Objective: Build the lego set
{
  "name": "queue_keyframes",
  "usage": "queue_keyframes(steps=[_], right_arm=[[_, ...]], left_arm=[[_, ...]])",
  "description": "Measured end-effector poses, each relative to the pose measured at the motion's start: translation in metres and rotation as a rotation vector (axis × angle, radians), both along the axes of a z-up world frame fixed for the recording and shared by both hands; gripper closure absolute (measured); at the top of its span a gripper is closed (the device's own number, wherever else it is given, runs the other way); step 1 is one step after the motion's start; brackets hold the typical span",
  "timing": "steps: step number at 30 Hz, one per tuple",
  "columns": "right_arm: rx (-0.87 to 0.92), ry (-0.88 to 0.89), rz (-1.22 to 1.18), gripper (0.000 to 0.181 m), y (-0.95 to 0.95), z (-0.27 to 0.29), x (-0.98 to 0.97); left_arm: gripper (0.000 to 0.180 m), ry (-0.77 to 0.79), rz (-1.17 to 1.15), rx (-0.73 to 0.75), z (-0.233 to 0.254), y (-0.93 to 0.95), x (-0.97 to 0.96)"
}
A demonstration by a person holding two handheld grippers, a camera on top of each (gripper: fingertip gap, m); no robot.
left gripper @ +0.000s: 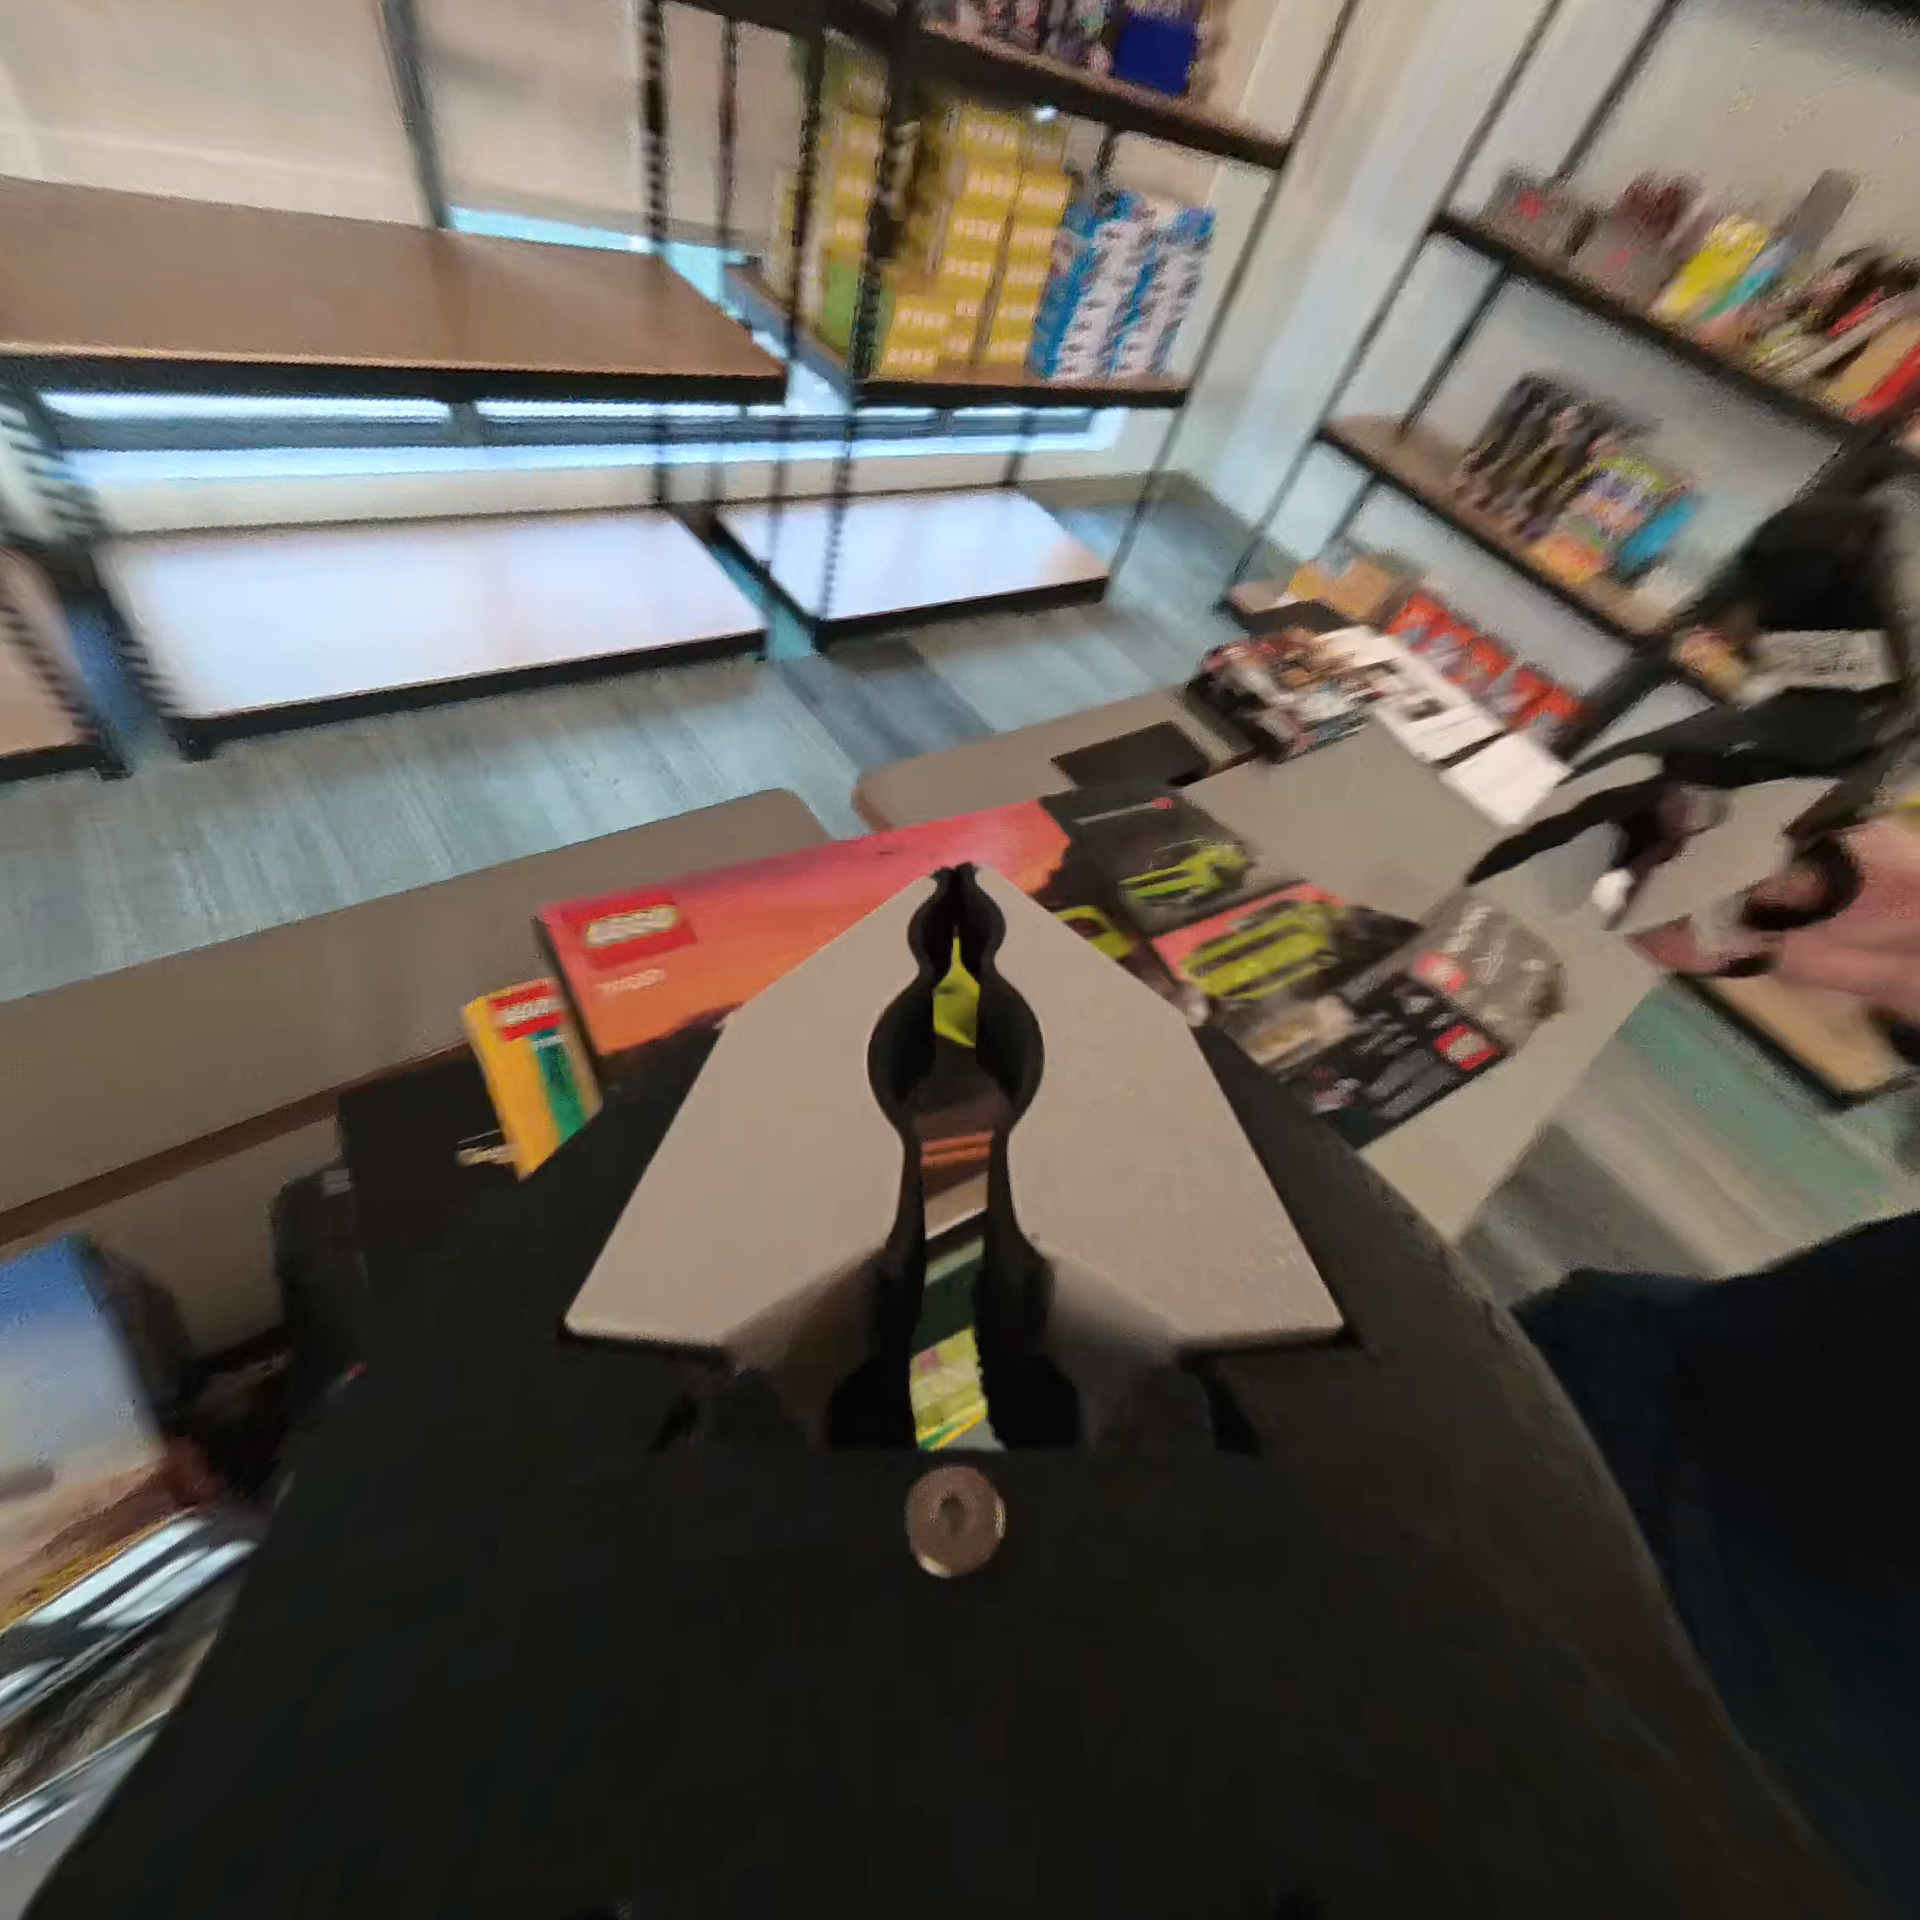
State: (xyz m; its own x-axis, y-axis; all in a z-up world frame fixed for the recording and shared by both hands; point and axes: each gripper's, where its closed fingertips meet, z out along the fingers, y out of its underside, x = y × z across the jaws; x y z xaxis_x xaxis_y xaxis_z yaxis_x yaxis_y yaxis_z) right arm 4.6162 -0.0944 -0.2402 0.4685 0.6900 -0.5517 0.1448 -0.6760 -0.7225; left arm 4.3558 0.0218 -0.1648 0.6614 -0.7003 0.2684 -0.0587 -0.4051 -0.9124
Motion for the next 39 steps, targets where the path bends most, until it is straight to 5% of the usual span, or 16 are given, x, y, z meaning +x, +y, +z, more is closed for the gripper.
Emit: queue_keyframes(steps=[4,6,13,15,16,18,22,26,27,30,38,39], right_arm=[[-0.007,0.041,-0.039,0.123,-0.010,0.002,0.030],[-0.006,0.066,-0.058,0.126,-0.014,0.005,0.041],[0.057,0.090,-0.142,0.135,-0.027,0.018,0.081],[0.073,0.086,-0.168,0.135,-0.029,0.023,0.098],[0.084,0.089,-0.181,0.135,-0.030,0.027,0.107],[0.108,0.091,-0.209,0.136,-0.029,0.034,0.129],[0.158,0.076,-0.274,0.139,-0.019,0.039,0.190],[0.203,-0.039,-0.402,0.124,0.006,0.027,0.294],[0.201,-0.080,-0.438,0.119,0.015,0.019,0.327],[0.200,-0.158,-0.532,0.113,0.042,-0.006,0.435],[0.052,-0.330,-0.762,0.103,0.125,-0.146,0.731],[0.021,-0.342,-0.779,0.098,0.134,-0.167,0.761]], left_arm=[[0.160,-0.237,-0.072,0.040,0.028,-0.008,0.010],[0.180,-0.315,-0.113,0.142,0.053,-0.019,0.020],[0.180,-0.551,-0.296,0.308,0.120,-0.047,0.077],[0.151,-0.632,-0.391,0.344,0.139,-0.061,0.098],[0.154,-0.647,-0.419,0.359,0.146,-0.067,0.109],[0.180,-0.654,-0.444,0.413,0.158,-0.076,0.131],[0.180,-0.626,-0.446,0.423,0.170,-0.079,0.182],[0.180,-0.550,-0.523,0.396,0.172,-0.090,0.254],[0.168,-0.514,-0.517,0.373,0.169,-0.086,0.276],[0.180,-0.417,-0.528,0.344,0.164,-0.078,0.344],[0.180,-0.198,-0.574,0.152,0.126,0.005,0.595],[0.168,-0.183,-0.567,0.105,0.113,0.022,0.629]])
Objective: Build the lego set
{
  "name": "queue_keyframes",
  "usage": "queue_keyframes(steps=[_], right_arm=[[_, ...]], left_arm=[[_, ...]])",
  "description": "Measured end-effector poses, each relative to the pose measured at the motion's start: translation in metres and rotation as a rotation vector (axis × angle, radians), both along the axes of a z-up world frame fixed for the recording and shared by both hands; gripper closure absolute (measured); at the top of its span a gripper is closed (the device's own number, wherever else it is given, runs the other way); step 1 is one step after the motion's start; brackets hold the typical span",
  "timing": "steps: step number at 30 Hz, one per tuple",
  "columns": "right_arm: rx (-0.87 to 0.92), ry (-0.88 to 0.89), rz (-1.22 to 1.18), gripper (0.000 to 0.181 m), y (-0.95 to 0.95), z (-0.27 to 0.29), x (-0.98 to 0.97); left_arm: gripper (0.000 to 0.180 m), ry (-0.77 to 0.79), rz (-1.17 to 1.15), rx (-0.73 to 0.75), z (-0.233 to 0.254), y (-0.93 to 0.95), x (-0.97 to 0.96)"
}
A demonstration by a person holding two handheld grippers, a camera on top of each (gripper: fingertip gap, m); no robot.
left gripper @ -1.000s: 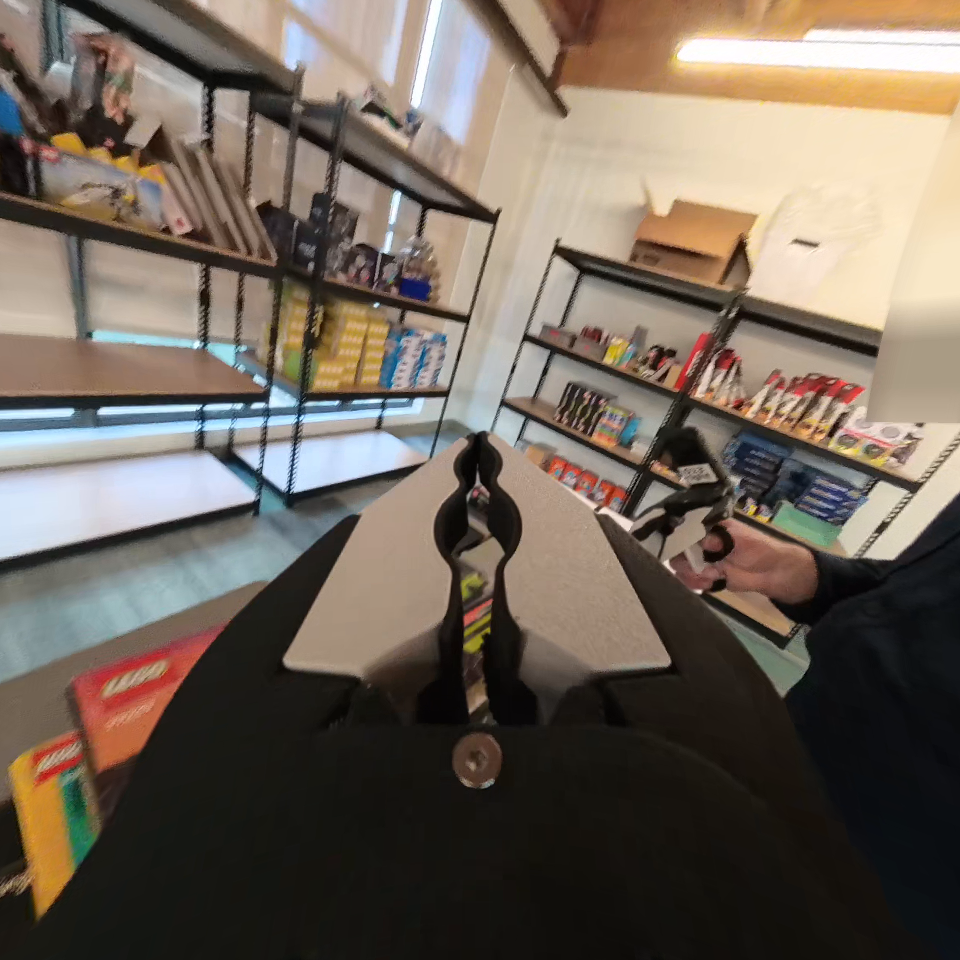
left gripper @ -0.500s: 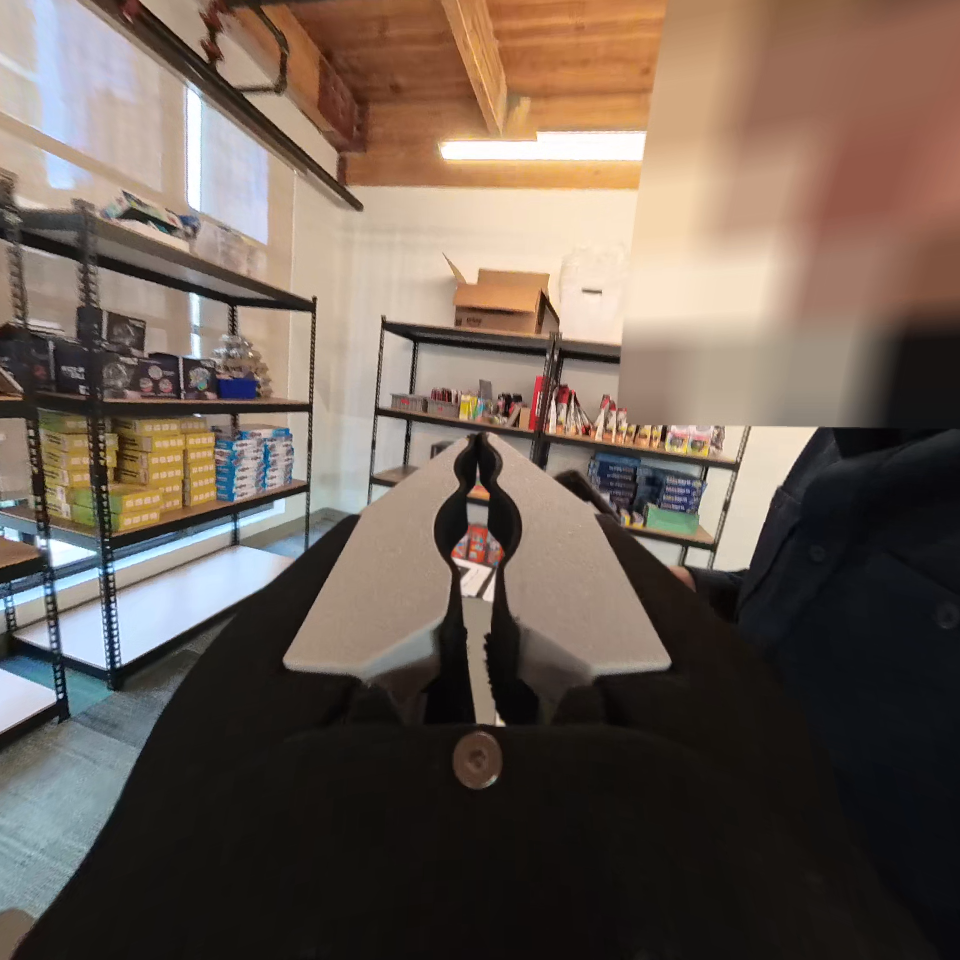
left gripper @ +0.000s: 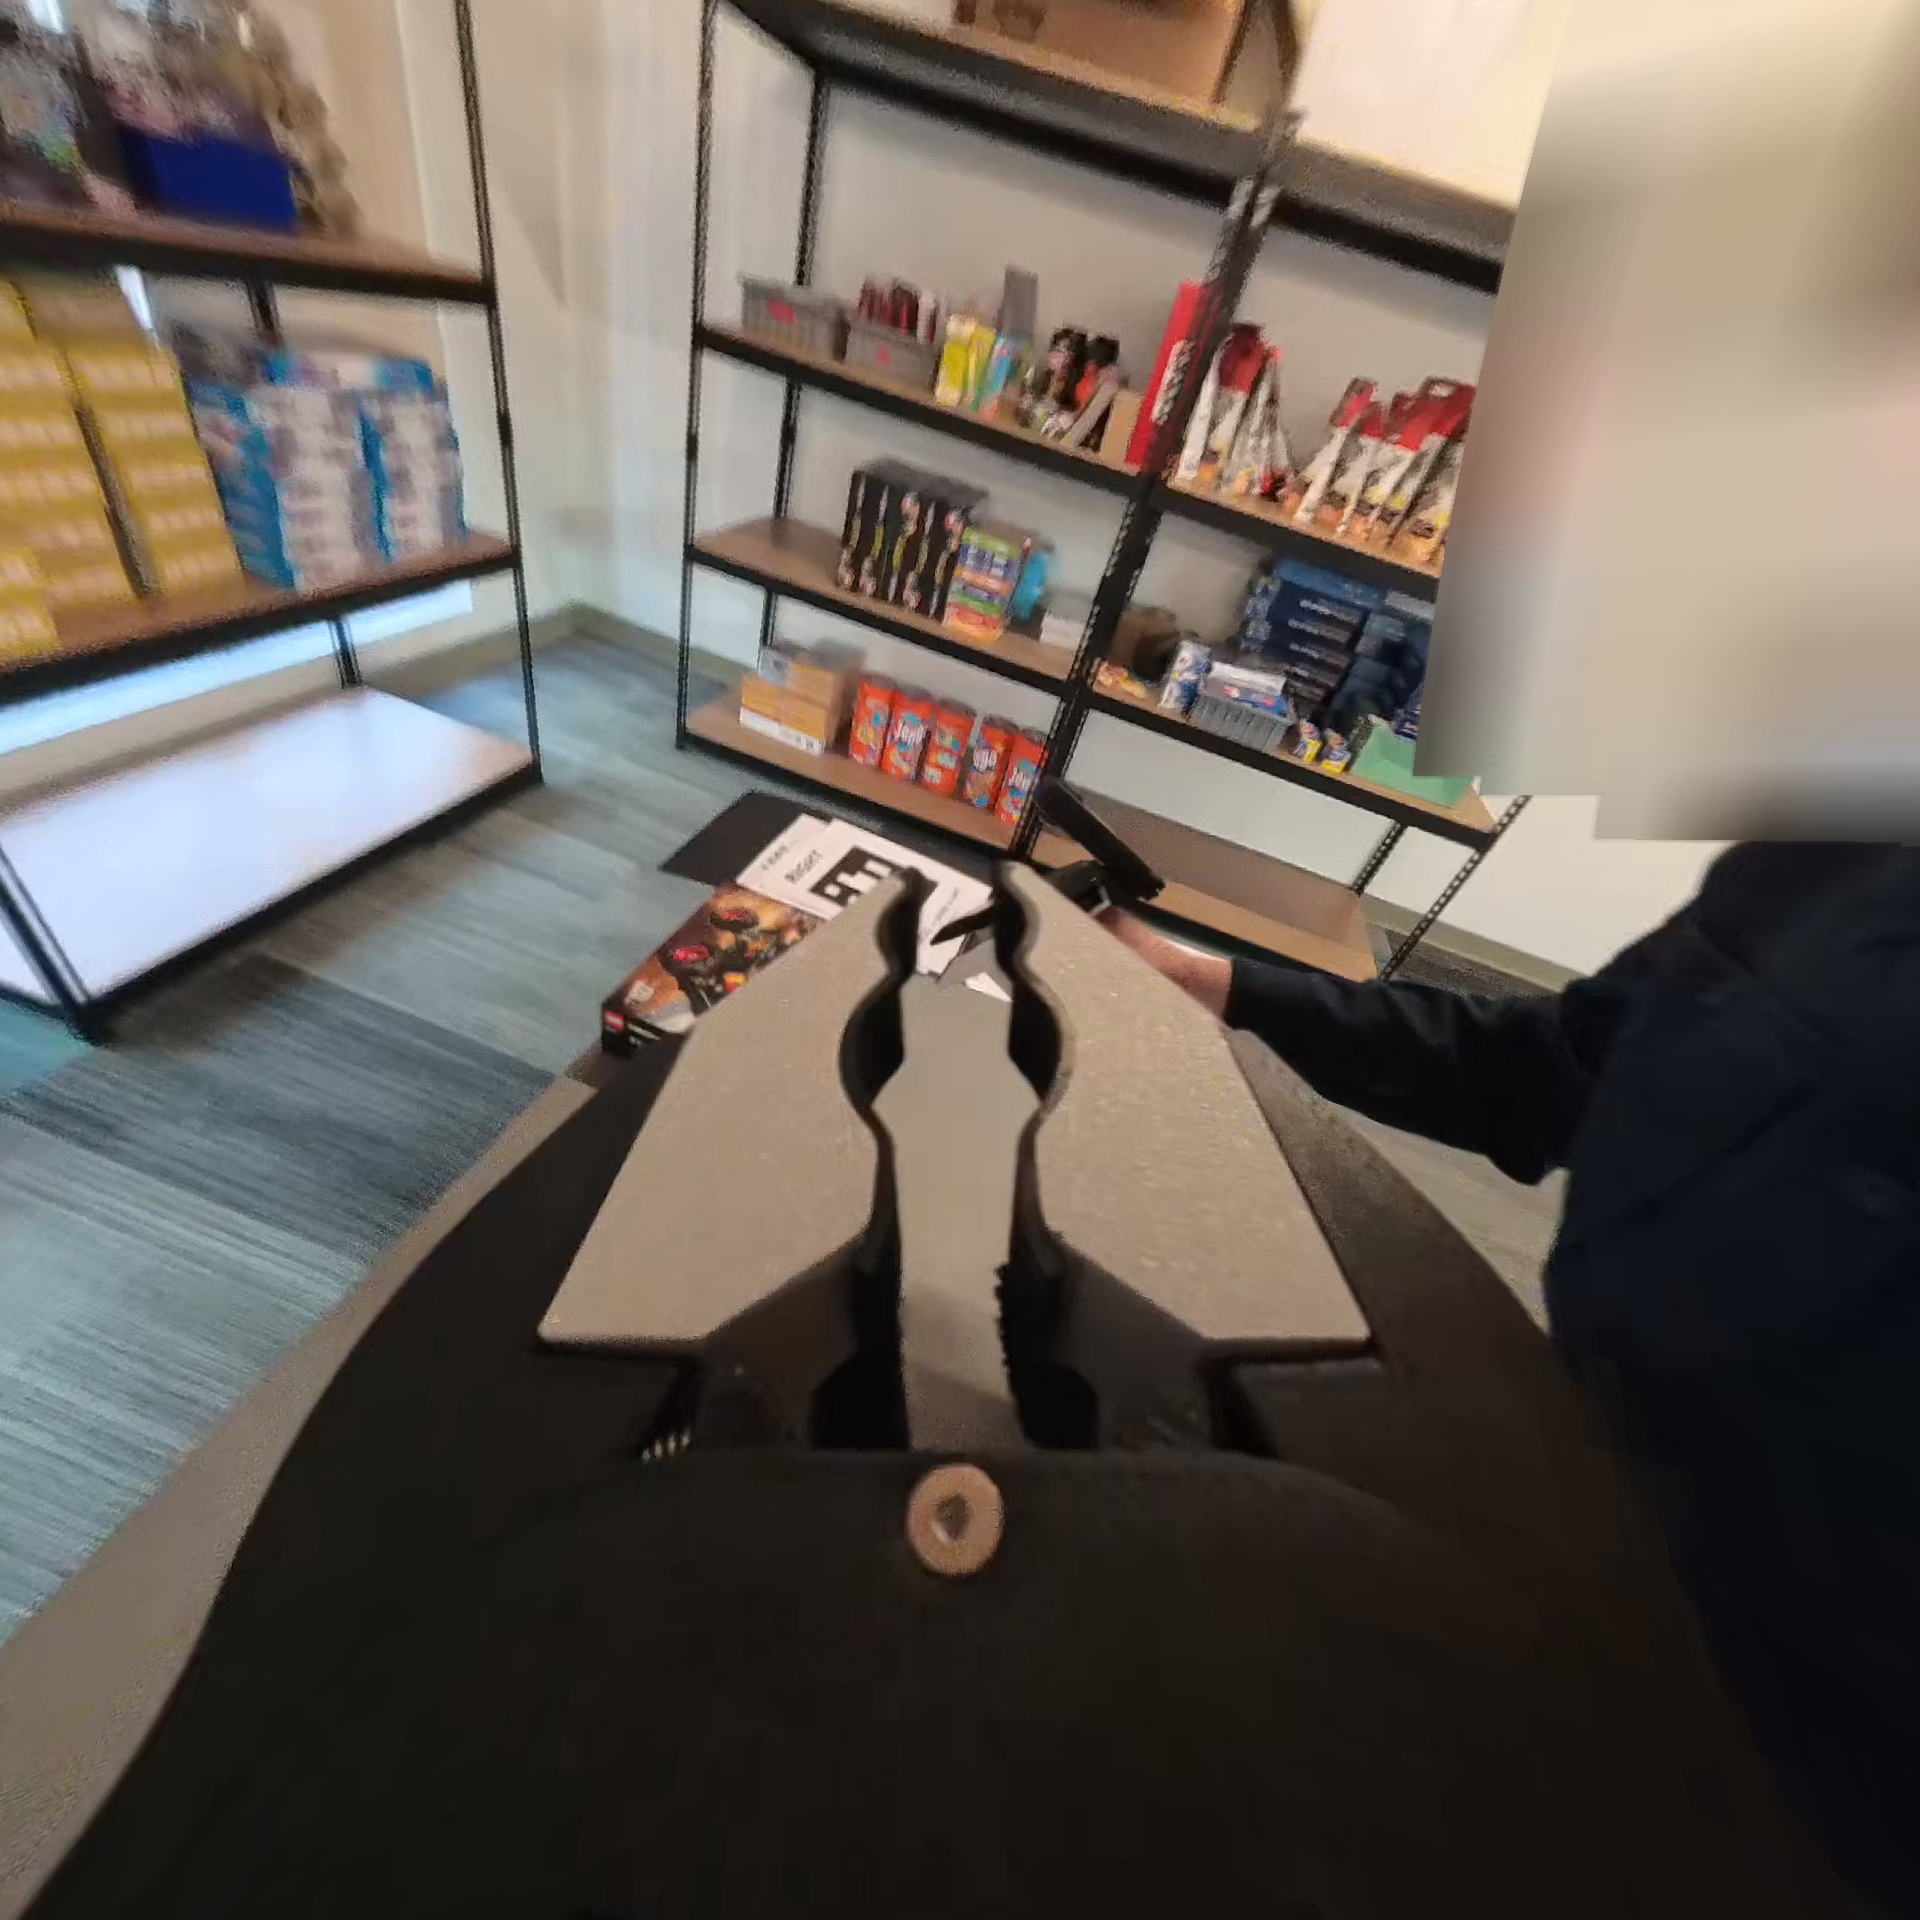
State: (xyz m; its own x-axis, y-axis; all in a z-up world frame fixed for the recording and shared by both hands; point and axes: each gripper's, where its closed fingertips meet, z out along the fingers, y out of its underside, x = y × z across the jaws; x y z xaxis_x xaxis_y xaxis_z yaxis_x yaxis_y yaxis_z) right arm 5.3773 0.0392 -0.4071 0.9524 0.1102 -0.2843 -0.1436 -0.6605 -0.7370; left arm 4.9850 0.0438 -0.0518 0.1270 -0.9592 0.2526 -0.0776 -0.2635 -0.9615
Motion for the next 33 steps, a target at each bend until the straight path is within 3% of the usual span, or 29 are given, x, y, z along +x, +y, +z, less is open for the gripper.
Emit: queue_keyframes(steps=[2,5,8,12,18,26,33], right_arm=[[-0.044,-0.036,-0.051,0.088,0.017,-0.039,0.057],[-0.090,-0.051,-0.101,0.072,0.042,-0.087,0.123],[-0.125,-0.036,-0.144,0.073,0.064,-0.127,0.170],[-0.195,-0.036,-0.162,0.075,0.084,-0.172,0.208],[-0.237,0.065,-0.138,0.081,0.102,-0.213,0.222],[-0.221,0.101,-0.092,0.085,0.103,-0.221,0.220],[-0.294,0.088,-0.074,0.082,0.071,-0.221,0.202]], left_arm=[[0.150,0.066,-0.022,-0.079,-0.040,0.030,0.068],[0.112,0.244,-0.027,-0.234,-0.135,0.068,0.158],[0.088,0.363,-0.051,-0.418,-0.234,0.081,0.232],[0.088,0.455,-0.040,-0.558,-0.347,0.084,0.305],[0.079,0.529,0.025,-0.662,-0.462,0.090,0.379],[0.071,0.586,0.051,-0.796,-0.551,0.100,0.438],[0.062,0.722,0.020,-0.734,-0.559,0.076,0.430]])
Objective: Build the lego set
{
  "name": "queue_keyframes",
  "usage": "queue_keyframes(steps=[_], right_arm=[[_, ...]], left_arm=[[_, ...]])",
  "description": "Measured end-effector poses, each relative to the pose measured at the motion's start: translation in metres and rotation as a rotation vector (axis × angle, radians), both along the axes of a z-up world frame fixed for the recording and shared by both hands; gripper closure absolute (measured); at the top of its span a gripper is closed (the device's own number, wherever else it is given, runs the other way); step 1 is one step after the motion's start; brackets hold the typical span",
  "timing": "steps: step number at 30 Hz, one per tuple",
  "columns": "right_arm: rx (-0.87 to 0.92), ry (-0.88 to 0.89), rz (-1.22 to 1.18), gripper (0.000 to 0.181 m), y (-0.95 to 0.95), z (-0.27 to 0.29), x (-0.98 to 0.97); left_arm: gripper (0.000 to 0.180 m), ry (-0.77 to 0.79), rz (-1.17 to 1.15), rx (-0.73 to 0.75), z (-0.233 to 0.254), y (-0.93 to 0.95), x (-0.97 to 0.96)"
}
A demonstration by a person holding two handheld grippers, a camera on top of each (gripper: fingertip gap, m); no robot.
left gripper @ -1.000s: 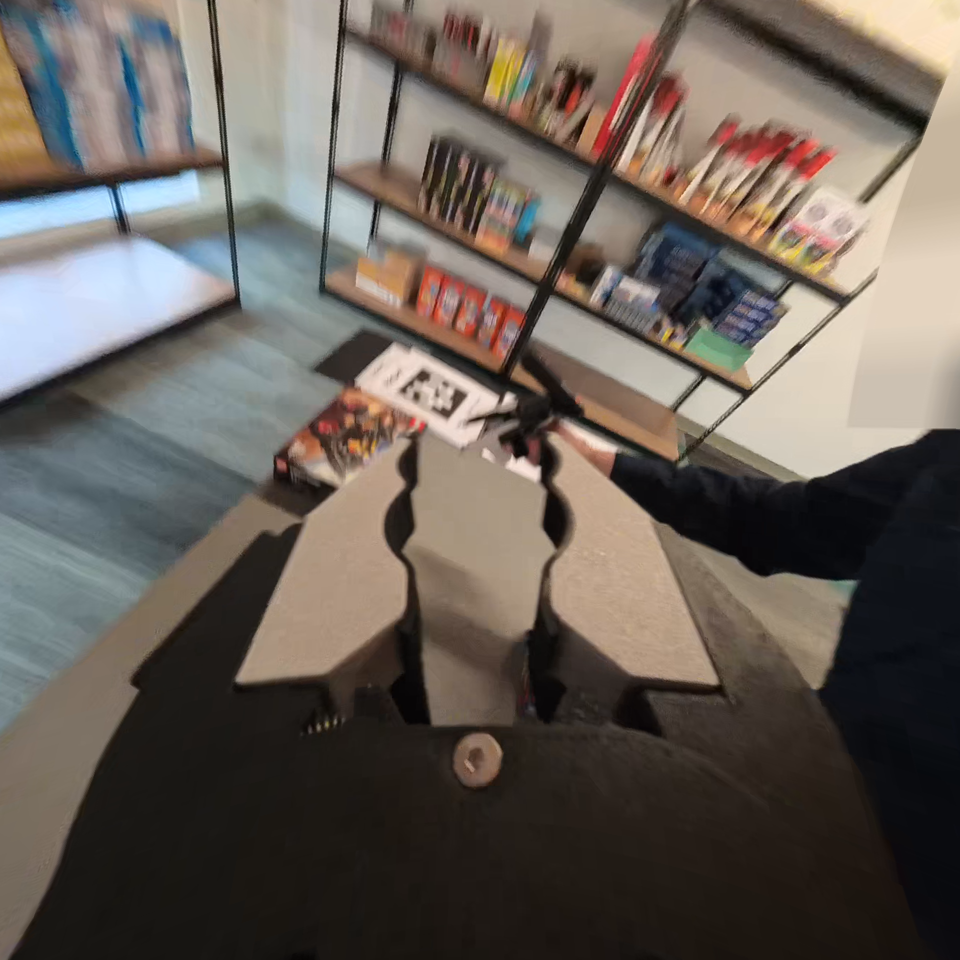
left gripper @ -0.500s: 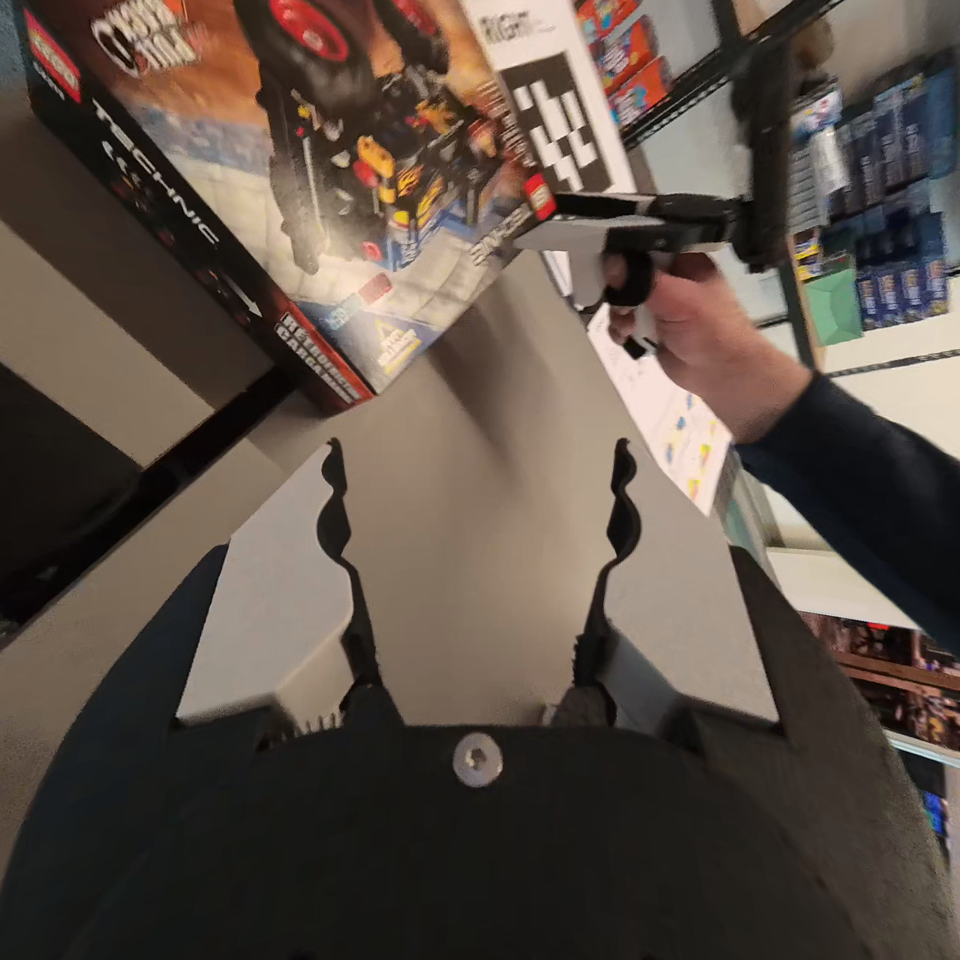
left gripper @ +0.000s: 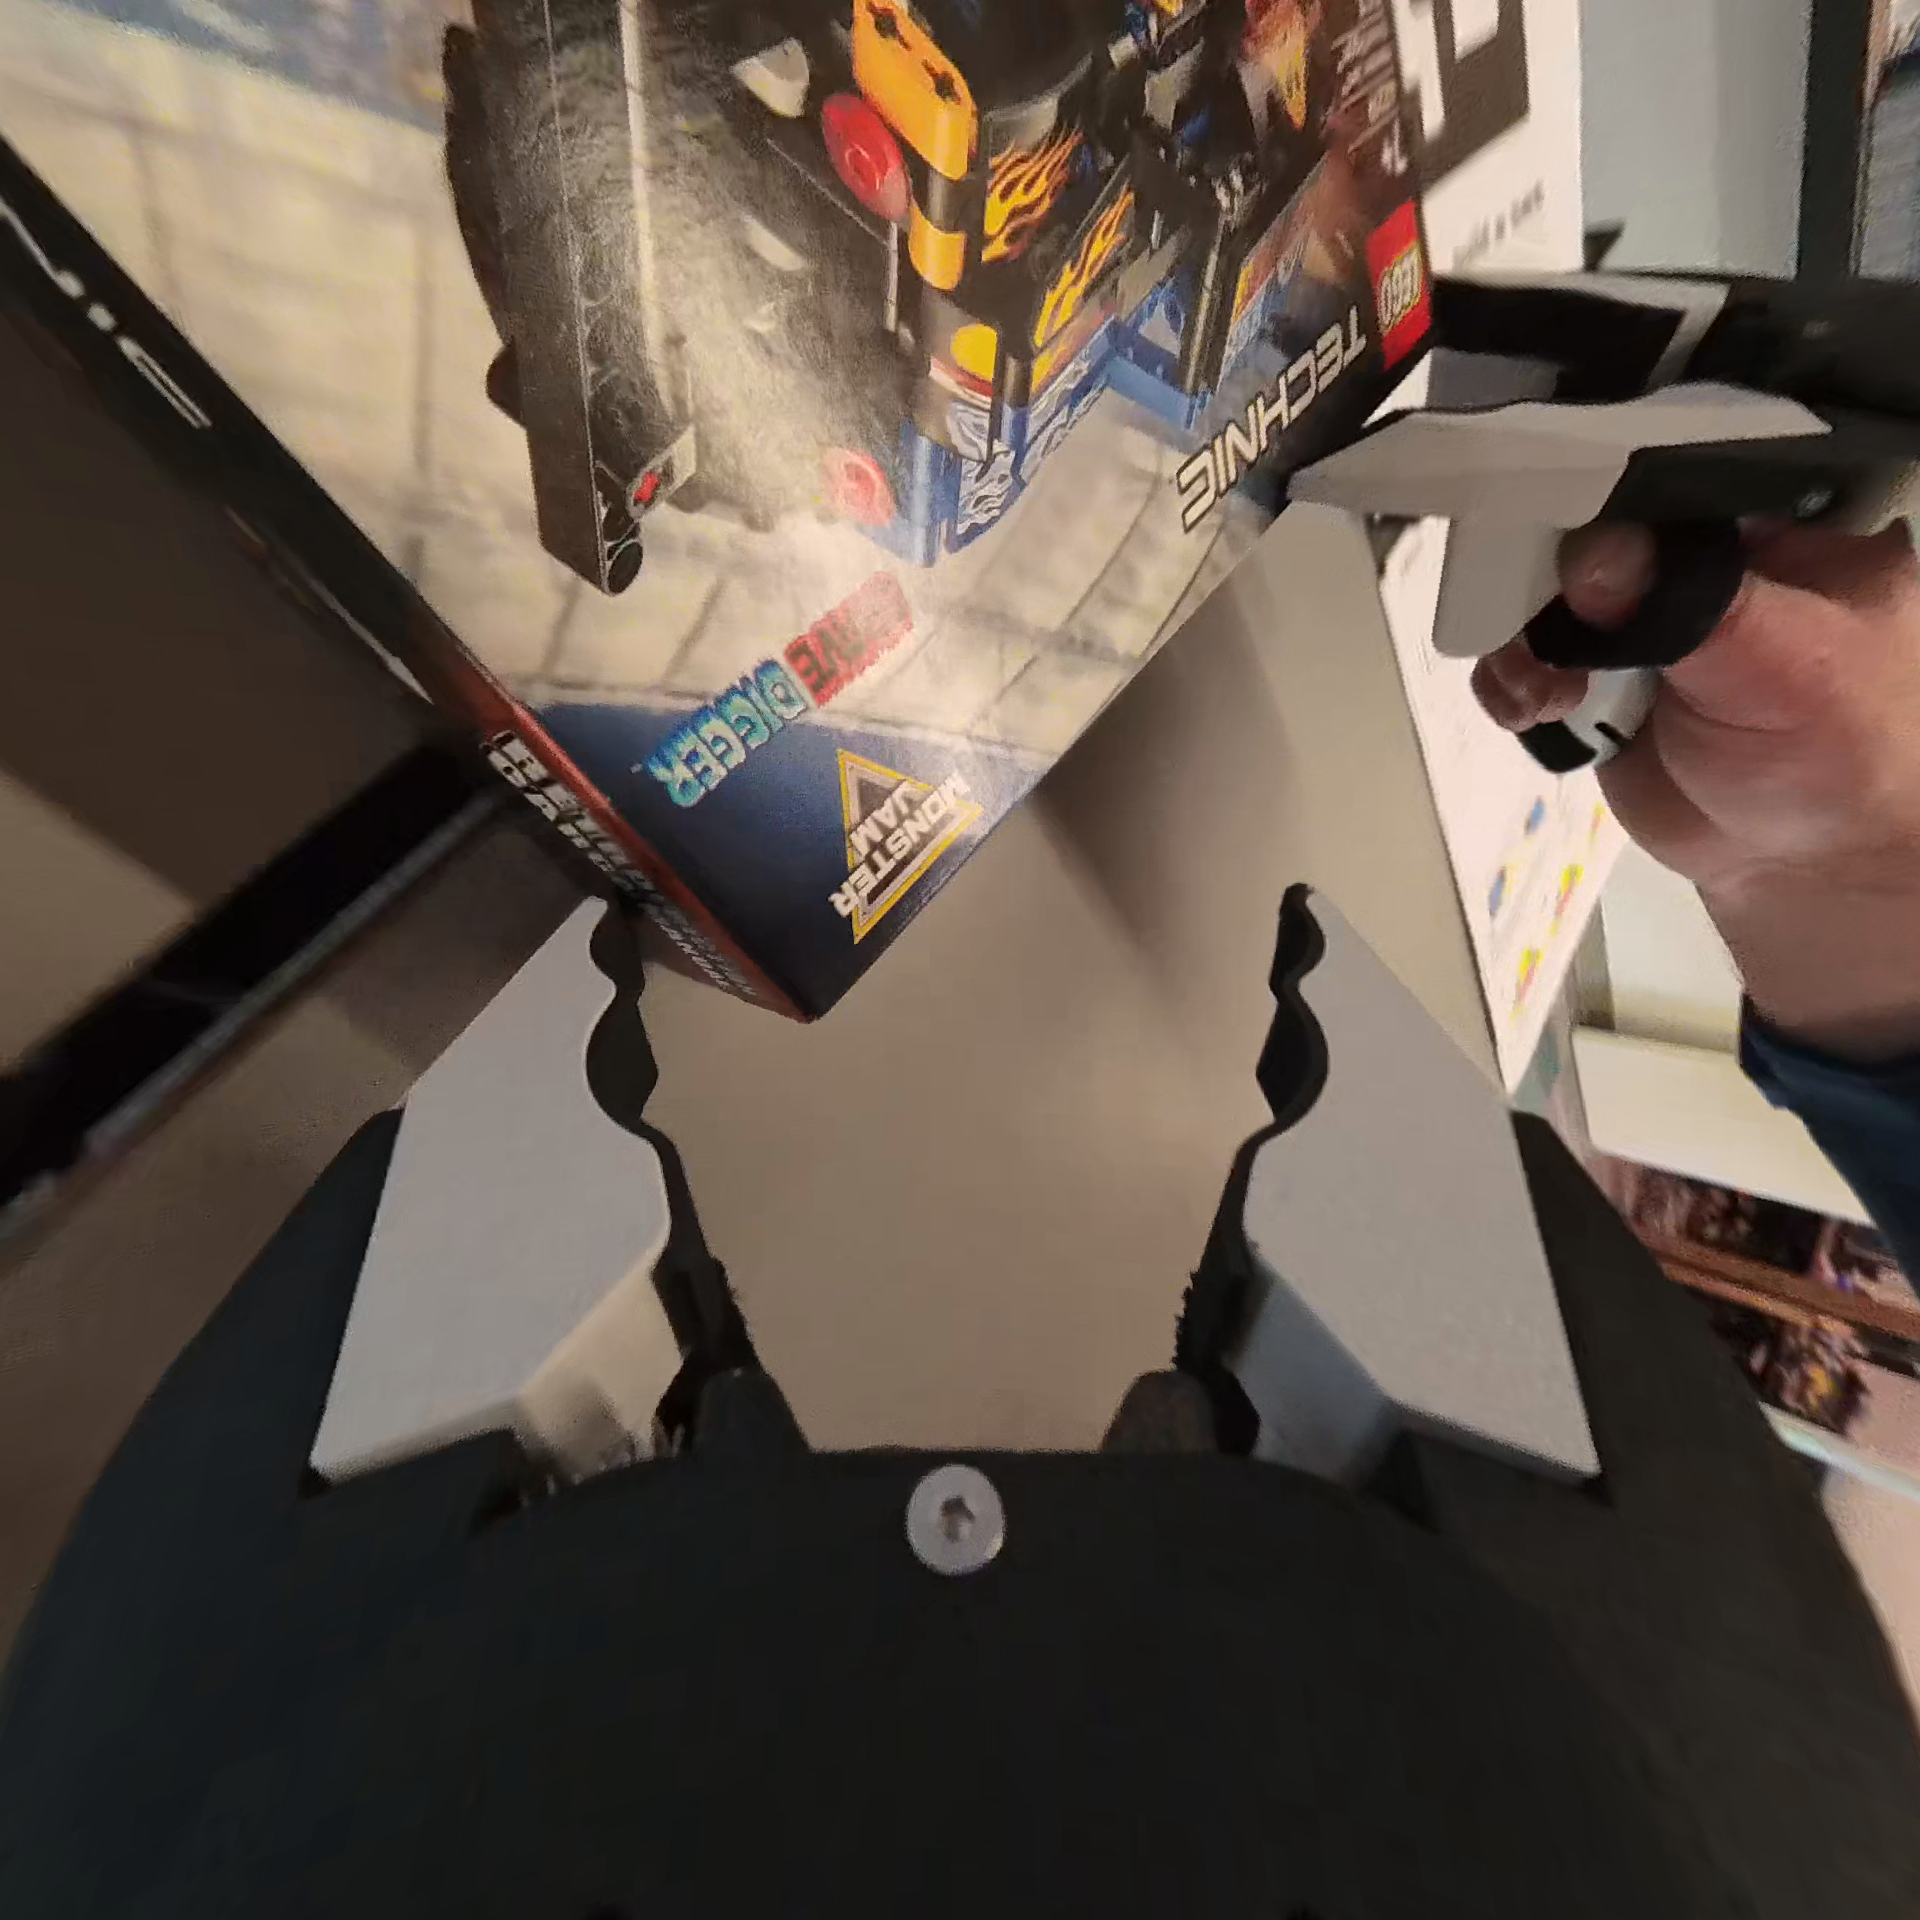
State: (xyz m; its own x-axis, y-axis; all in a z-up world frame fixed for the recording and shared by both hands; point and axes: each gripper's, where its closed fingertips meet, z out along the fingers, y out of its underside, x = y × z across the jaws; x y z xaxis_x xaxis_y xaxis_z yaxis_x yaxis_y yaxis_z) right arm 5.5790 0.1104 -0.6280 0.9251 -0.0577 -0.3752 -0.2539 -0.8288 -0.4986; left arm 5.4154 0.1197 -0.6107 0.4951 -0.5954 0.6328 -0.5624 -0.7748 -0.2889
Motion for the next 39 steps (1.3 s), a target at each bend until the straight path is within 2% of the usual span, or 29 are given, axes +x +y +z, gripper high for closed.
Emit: queue_keyframes(steps=[5,7,9,12,15,17,18,19,21,24,26,30,39], right_arm=[[-0.019,0.023,-0.004,0.085,-0.080,-0.001,-0.042],[-0.107,0.087,0.039,0.098,-0.124,0.001,-0.066],[-0.064,0.169,0.007,0.105,-0.141,0.011,-0.074],[-0.034,0.188,0.002,0.094,-0.142,0.008,-0.065],[-0.052,0.285,0.061,0.095,-0.125,-0.006,-0.074],[-0.080,0.361,0.092,0.084,-0.122,-0.013,-0.088],[-0.061,0.354,0.087,0.083,-0.121,-0.013,-0.089],[-0.044,0.347,0.070,0.082,-0.121,-0.013,-0.090],[-0.028,0.364,0.024,0.083,-0.123,-0.012,-0.091],[-0.011,0.329,-0.011,0.083,-0.126,-0.010,-0.096],[0.025,0.277,-0.041,0.081,-0.124,-0.004,-0.096],[0.137,0.250,-0.103,0.084,-0.113,0.031,-0.087],[0.288,0.108,-0.049,0.085,-0.097,0.121,-0.099]], left_arm=[[0.068,0.015,-0.051,-0.164,0.001,-0.077,-0.048],[0.062,-0.044,0.049,-0.276,0.010,-0.093,-0.071],[0.082,-0.132,0.175,-0.338,0.022,-0.093,-0.096],[0.091,-0.161,0.257,-0.275,0.022,-0.077,-0.121],[0.089,-0.139,0.214,-0.284,0.005,-0.070,-0.110],[0.075,-0.068,0.152,-0.322,-0.016,-0.085,-0.103],[0.074,-0.029,0.112,-0.324,-0.026,-0.093,-0.104],[0.090,-0.006,0.106,-0.293,-0.032,-0.094,-0.108],[0.089,-0.033,0.161,-0.328,-0.030,-0.093,-0.109],[0.086,0.022,0.067,-0.301,-0.030,-0.109,-0.112],[0.078,0.031,0.017,-0.284,-0.025,-0.118,-0.109],[0.089,-0.004,0.016,-0.270,-0.007,-0.117,-0.107],[0.085,-0.088,0.055,-0.135,0.060,-0.085,-0.107]])
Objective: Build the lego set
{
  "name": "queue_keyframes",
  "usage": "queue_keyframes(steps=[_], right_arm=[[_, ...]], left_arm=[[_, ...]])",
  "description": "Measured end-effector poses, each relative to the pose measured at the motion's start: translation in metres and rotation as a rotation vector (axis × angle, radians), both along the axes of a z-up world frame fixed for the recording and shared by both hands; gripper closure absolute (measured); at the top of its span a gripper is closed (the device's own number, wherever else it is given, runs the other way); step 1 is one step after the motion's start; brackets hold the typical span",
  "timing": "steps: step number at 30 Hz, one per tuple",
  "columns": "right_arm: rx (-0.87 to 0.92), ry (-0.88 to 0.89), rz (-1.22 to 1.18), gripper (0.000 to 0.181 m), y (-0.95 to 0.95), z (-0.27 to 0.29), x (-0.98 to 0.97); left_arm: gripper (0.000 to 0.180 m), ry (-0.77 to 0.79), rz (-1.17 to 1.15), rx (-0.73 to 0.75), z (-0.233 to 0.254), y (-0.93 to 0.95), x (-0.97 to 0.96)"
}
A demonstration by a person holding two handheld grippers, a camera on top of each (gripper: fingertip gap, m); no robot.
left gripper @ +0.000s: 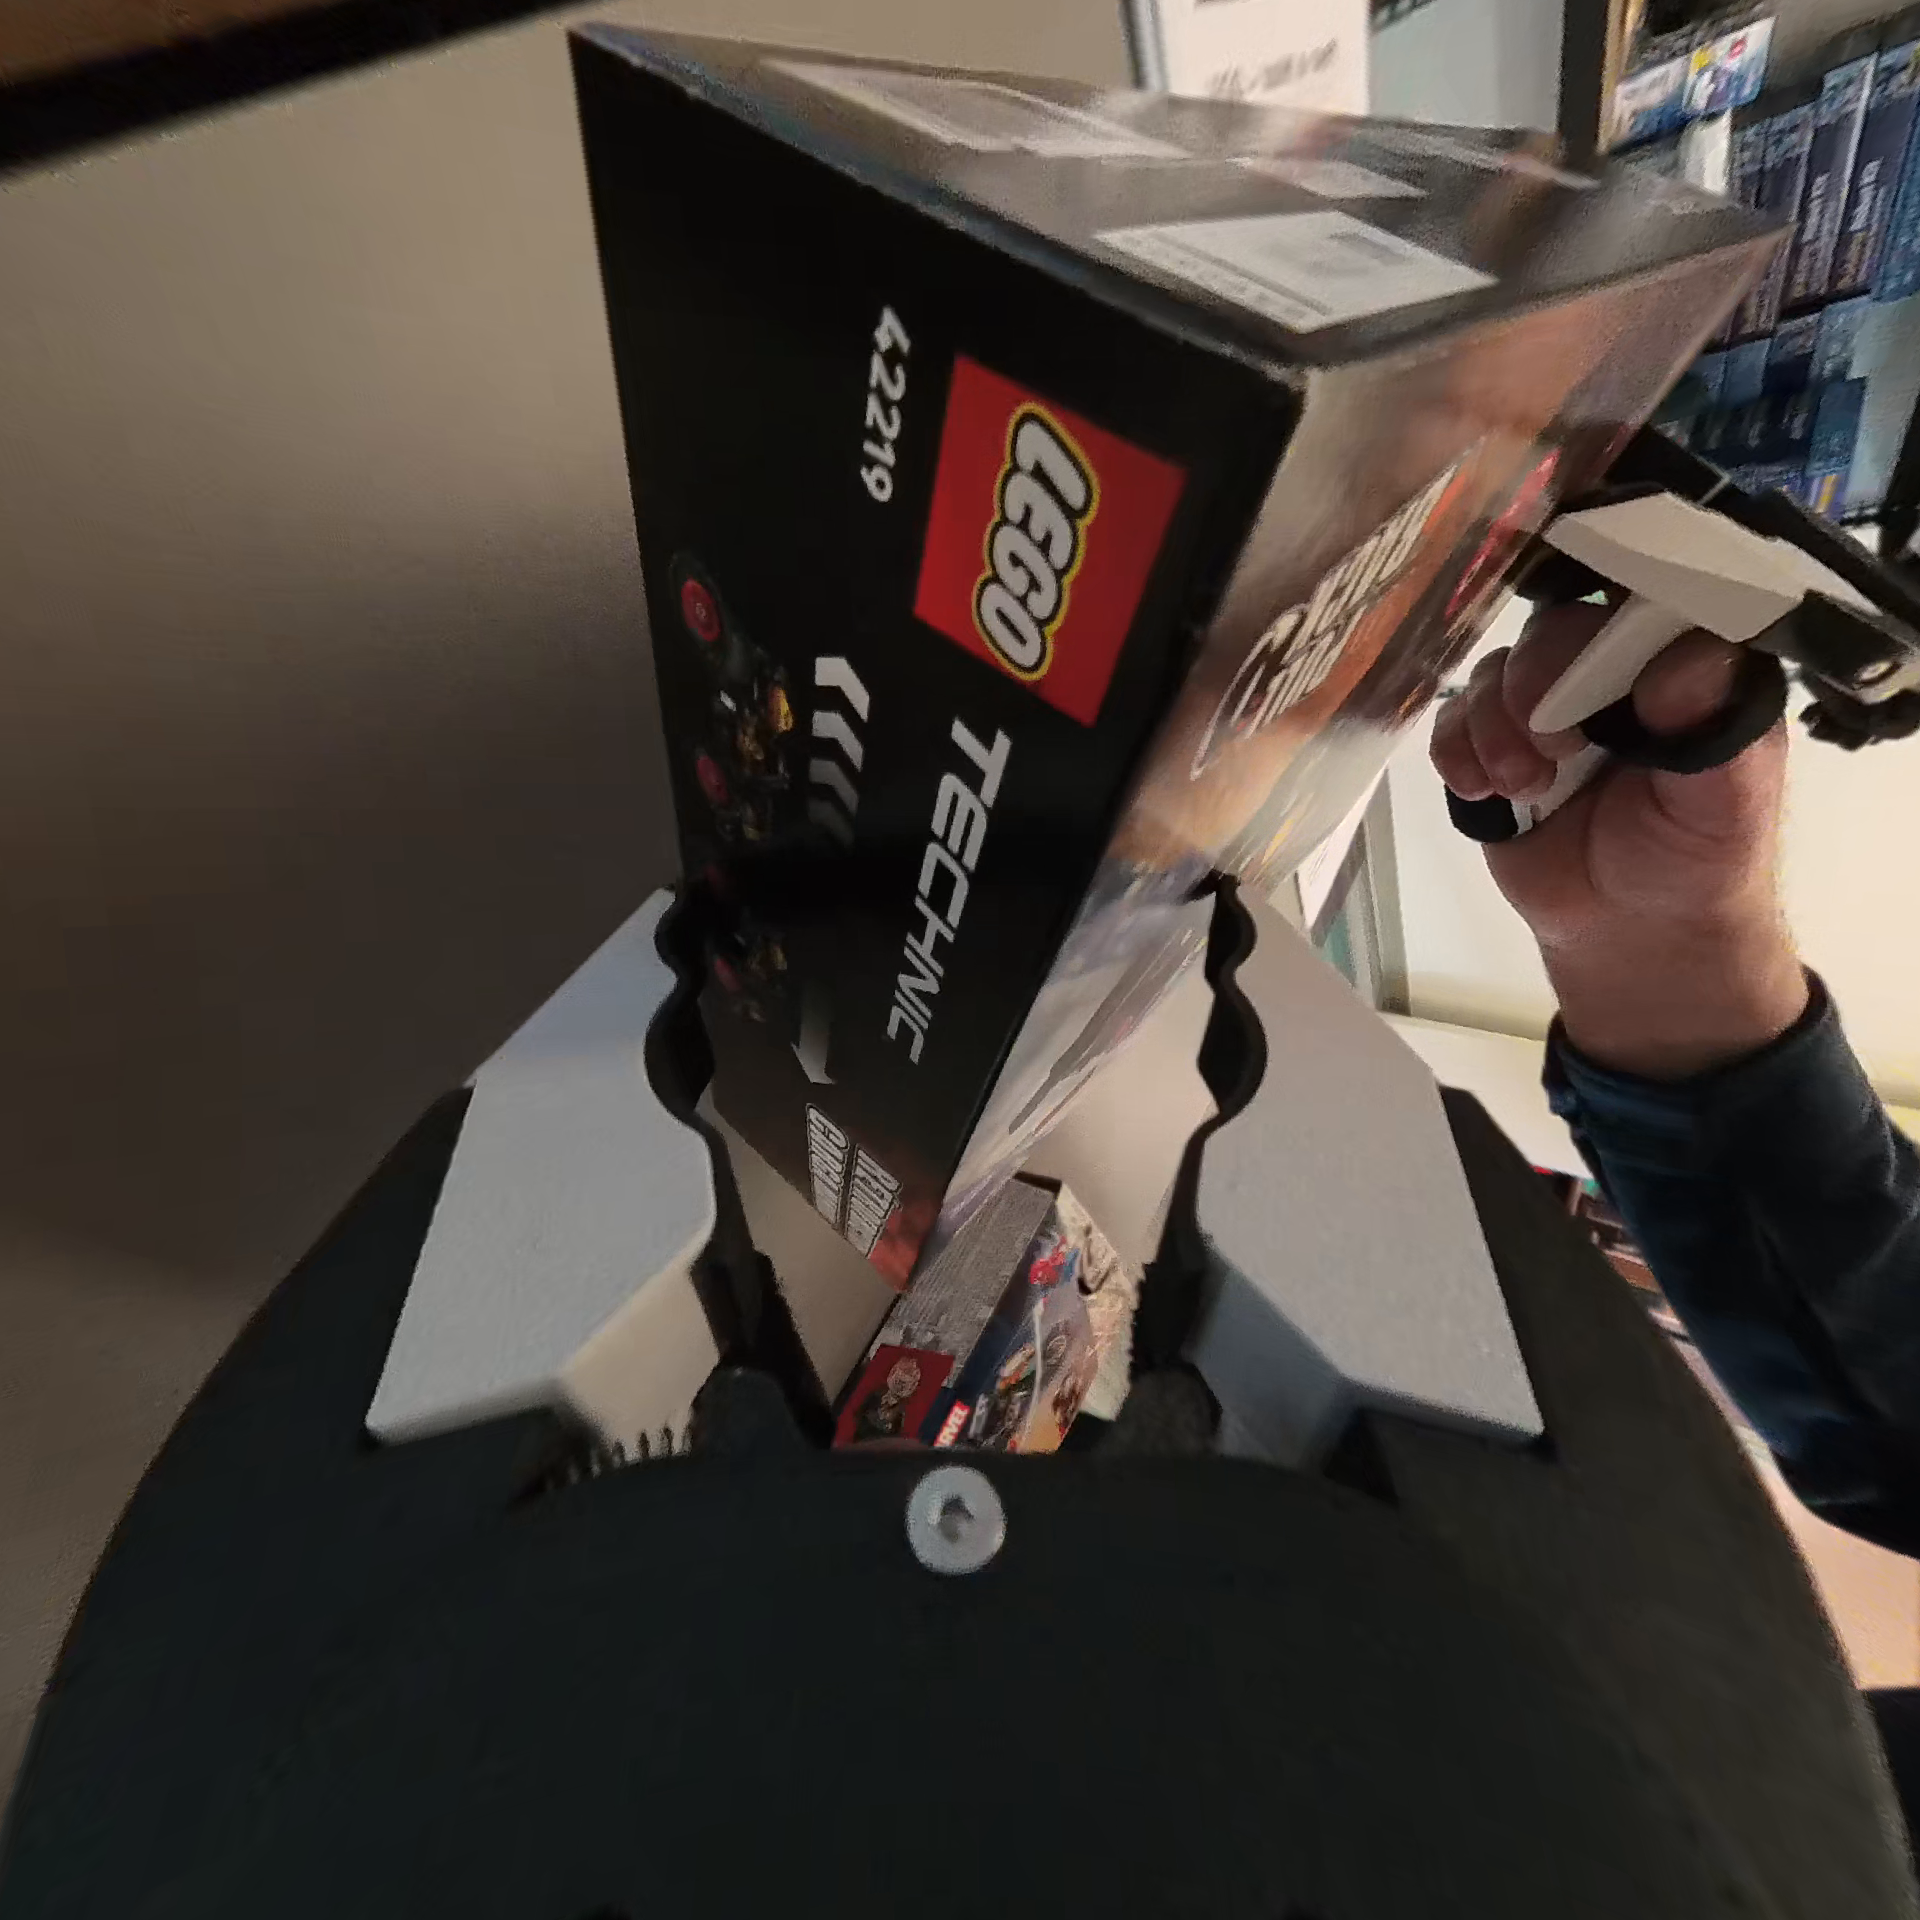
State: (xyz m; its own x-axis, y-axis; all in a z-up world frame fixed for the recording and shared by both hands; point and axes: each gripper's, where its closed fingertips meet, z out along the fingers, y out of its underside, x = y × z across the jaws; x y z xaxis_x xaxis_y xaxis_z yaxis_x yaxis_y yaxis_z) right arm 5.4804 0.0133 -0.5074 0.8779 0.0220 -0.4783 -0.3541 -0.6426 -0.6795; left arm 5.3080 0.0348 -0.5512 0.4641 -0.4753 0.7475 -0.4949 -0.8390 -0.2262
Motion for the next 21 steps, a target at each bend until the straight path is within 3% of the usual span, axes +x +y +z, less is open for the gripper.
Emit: queue_keyframes(steps=[7,16,21], right_arm=[[0.176,-0.088,0.006,0.084,0.037,0.104,-0.013],[0.509,-0.204,0.088,0.083,0.092,0.296,-0.100],[0.678,-0.275,0.209,0.085,0.092,0.386,-0.201]], left_arm=[[0.086,-0.084,0.018,0.116,0.087,0.033,-0.008],[0.084,-0.148,0.071,0.377,0.245,0.083,-0.081],[0.086,-0.207,0.196,0.453,0.301,0.070,-0.161]])
